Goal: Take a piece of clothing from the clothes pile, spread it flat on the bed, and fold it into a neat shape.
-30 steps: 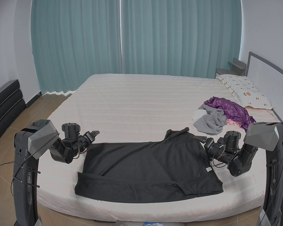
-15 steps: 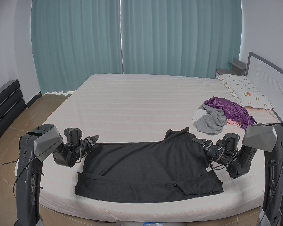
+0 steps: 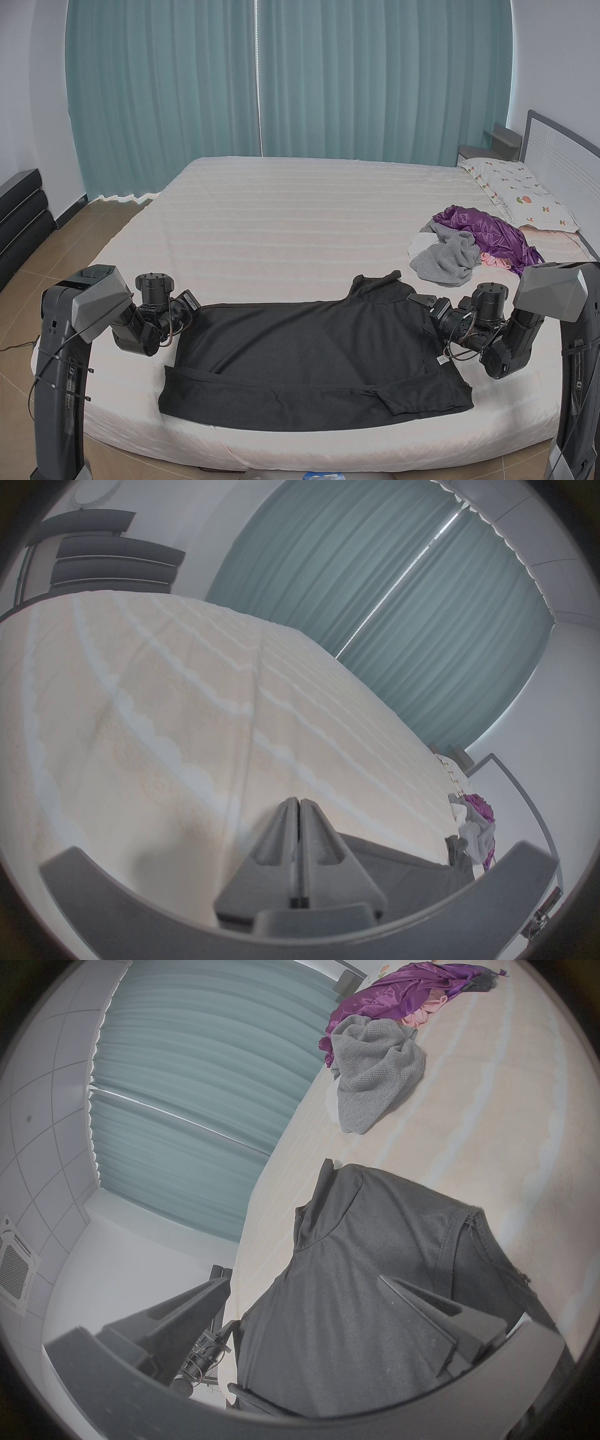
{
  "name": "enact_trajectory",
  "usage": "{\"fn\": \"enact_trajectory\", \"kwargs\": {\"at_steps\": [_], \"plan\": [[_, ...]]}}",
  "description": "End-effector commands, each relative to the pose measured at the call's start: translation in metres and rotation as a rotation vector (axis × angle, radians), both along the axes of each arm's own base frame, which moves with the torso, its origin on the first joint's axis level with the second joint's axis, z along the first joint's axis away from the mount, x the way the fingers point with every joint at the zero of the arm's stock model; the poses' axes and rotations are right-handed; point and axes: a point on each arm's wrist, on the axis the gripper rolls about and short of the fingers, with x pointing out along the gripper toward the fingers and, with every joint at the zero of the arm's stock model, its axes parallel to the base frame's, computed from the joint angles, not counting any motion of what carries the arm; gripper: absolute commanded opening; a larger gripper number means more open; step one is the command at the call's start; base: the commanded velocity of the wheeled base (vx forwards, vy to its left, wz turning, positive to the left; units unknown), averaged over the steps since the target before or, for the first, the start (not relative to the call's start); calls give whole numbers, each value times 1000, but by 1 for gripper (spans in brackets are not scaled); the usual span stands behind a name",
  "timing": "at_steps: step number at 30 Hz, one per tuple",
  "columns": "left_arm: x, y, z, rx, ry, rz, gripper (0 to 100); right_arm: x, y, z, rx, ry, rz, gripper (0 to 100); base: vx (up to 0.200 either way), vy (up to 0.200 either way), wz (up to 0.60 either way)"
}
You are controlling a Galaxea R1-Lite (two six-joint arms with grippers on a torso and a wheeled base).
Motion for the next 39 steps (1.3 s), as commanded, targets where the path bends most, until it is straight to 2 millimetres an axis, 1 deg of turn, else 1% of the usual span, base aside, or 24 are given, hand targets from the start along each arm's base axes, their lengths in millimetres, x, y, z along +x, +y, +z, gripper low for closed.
{"fn": "enact_trajectory", "kwargs": {"at_steps": [1, 7, 15, 20, 23, 26, 27, 29, 32, 34, 35, 36, 39], "plan": [[1, 5, 5, 5, -19, 25, 0, 0, 0, -1, -1, 3, -1, 100, 0, 0, 0], [4, 9, 11, 8, -91, 58, 0, 0, 0, -2, 1, 4, -1, 100, 0, 0, 0], [3, 13, 11, 10, -96, 70, 0, 2, 0, -2, -2, 0, -5, 100, 0, 0, 0], [3, 13, 10, 9, -96, 71, 0, 10, 1, 4, -2, -27, -10, 100, 0, 0, 0], [4, 16, 11, 5, -103, 80, 0, 18, 2, 10, -6, -39, -17, 100, 0, 0, 0], [4, 18, 12, -11, -109, 91, 0, 29, 3, 8, -53, -30, -3, 100, 0, 0, 0], [4, 18, 12, -11, -109, 91, 0, 29, 3, 8, -53, -30, -3, 100, 0, 0, 0], [4, 18, 12, -24, -108, 97, 0, 47, 0, -4, -171, -53, -21, 100, 0, 0, 0], [4, 18, 11, -26, -107, 96, 0, 62, -1, -15, -273, -52, -29, 100, 0, 0, 0], [4, 18, 11, -26, -107, 96, 0, 72, -2, -21, -333, -41, -24, 100, 0, 0, 0], [4, 18, 10, -26, -105, 96, 0, 73, -2, -22, -344, -39, -21, 100, 0, 0, 0], [4, 18, 10, -26, -105, 96, 0, 82, -3, -27, -389, -32, -17, 100, 0, 0, 0], [4, 18, 9, -25, -102, 96, 0, 100, -6, -38, -451, -20, -30, 100, 0, 0, 0]]}}
